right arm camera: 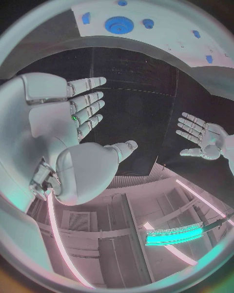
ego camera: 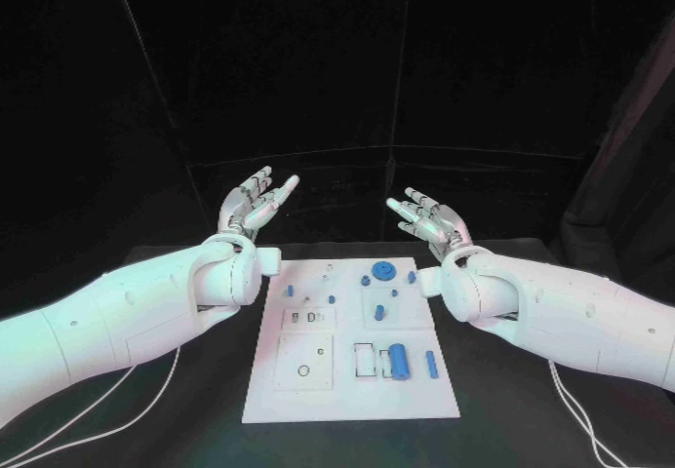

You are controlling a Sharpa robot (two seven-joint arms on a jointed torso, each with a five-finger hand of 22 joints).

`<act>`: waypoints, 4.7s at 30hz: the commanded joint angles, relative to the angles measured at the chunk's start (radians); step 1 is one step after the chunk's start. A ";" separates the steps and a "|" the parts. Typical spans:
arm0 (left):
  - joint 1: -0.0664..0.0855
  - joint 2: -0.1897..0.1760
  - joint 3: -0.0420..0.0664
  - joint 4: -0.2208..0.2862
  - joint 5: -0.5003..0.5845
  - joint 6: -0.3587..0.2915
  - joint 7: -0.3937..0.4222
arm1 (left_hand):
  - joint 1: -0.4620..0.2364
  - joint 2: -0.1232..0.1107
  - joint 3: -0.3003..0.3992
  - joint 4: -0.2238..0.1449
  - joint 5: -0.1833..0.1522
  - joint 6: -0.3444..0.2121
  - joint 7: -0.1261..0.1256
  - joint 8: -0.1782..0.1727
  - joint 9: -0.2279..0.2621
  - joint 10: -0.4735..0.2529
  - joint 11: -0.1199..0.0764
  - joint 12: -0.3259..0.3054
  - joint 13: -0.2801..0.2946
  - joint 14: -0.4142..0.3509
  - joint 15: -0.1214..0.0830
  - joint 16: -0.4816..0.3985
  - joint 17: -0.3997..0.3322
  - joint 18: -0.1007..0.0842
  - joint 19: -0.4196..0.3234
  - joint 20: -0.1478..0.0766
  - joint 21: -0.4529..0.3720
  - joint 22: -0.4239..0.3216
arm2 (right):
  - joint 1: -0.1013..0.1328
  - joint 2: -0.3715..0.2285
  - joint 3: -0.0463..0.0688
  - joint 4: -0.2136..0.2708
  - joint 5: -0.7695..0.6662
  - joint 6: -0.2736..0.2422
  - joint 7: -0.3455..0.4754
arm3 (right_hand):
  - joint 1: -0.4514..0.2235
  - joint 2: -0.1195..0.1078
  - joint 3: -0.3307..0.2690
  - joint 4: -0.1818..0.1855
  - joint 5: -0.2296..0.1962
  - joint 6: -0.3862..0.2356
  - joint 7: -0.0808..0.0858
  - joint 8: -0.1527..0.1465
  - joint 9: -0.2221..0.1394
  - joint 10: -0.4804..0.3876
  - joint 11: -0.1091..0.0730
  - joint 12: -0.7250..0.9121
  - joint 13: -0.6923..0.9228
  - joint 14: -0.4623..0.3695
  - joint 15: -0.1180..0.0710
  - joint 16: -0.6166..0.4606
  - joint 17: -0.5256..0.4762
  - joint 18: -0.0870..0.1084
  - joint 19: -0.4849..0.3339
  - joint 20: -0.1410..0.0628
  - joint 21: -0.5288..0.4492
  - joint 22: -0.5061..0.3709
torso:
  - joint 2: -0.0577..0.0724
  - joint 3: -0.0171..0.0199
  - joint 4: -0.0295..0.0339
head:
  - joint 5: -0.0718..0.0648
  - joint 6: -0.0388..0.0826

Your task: Assemble the parts on the task board

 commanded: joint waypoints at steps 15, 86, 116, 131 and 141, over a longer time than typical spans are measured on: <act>0.010 0.010 -0.001 -0.045 0.032 0.130 0.059 | 0.039 -0.005 0.003 0.012 0.009 0.016 0.106 0.007 0.002 0.008 0.015 0.007 0.002 0.019 0.003 0.008 0.003 0.023 0.004 0.012 0.006 0.002 | 0.016 0.019 0.004 -0.082 -0.187 0.229 -0.072 | 0.058 0.012 -0.005 -0.026 0.007 0.033 0.117 0.009 0.004 0.044 0.011 0.009 0.004 0.037 0.008 0.008 0.004 0.021 0.022 0.003 0.009 0.003 | 0.000 -0.0006 0.0006 | 0.002 -0.007; 0.011 -0.225 -0.022 0.324 -0.080 0.323 -0.028 | 0.090 0.148 0.050 -0.162 -0.014 0.720 0.069 0.077 0.032 0.909 -0.051 0.116 0.042 0.783 -0.109 0.163 0.136 0.066 0.820 -0.056 0.252 0.084 | 0.099 0.112 0.007 -0.205 -1.475 0.434 -0.446 | 0.144 -0.088 0.250 -0.263 -0.032 0.823 0.039 0.047 0.042 0.865 -0.106 0.042 0.033 1.232 -0.193 0.994 0.726 0.137 0.766 -0.180 0.919 0.486 | 0.149 -0.0217 0.0765 | -0.064 0.025; 0.012 -0.228 -0.022 0.314 -0.080 0.330 -0.044 | 0.089 0.150 0.050 -0.163 -0.017 0.720 0.070 0.075 0.032 0.908 -0.050 0.113 0.042 0.783 -0.108 0.160 0.138 0.066 0.821 -0.055 0.250 0.082 | 0.099 0.104 0.007 -0.193 -1.486 0.401 -0.434 | 0.166 -0.042 0.409 -0.263 -0.083 0.889 0.019 0.064 0.048 0.936 -0.127 0.058 0.037 1.240 -0.208 1.209 0.942 0.107 0.836 -0.185 1.128 0.727 | 0.156 -0.0209 0.0758 | -0.065 0.017; 0.012 -0.230 -0.022 0.312 -0.080 0.335 -0.048 | 0.088 0.154 0.050 -0.164 -0.021 0.720 0.070 0.072 0.032 0.908 -0.049 0.110 0.042 0.783 -0.108 0.157 0.139 0.066 0.822 -0.055 0.247 0.081 | 0.099 0.101 0.008 -0.166 -1.440 0.224 -0.411 | 0.160 -0.059 0.486 -0.250 -0.067 0.907 0.019 0.054 0.046 0.943 -0.129 0.042 0.033 1.236 -0.210 1.238 0.960 0.100 0.842 -0.190 1.173 0.774 | 0.158 -0.0203 0.0763 | -0.062 0.022; 0.012 -0.227 -0.022 0.309 -0.080 0.339 -0.048 | 0.091 0.157 0.051 -0.167 -0.023 0.720 0.070 0.071 0.033 0.908 -0.050 0.108 0.042 0.783 -0.107 0.154 0.141 0.066 0.822 -0.054 0.245 0.079 | 0.100 0.153 0.008 -0.212 -1.426 0.166 -0.432 | 0.150 -0.085 0.524 -0.240 -0.041 0.891 0.027 0.045 0.043 0.921 -0.120 0.036 0.031 1.232 -0.202 1.245 0.959 0.099 0.836 -0.183 1.188 0.787 | 0.160 -0.0201 0.0764 | -0.060 0.023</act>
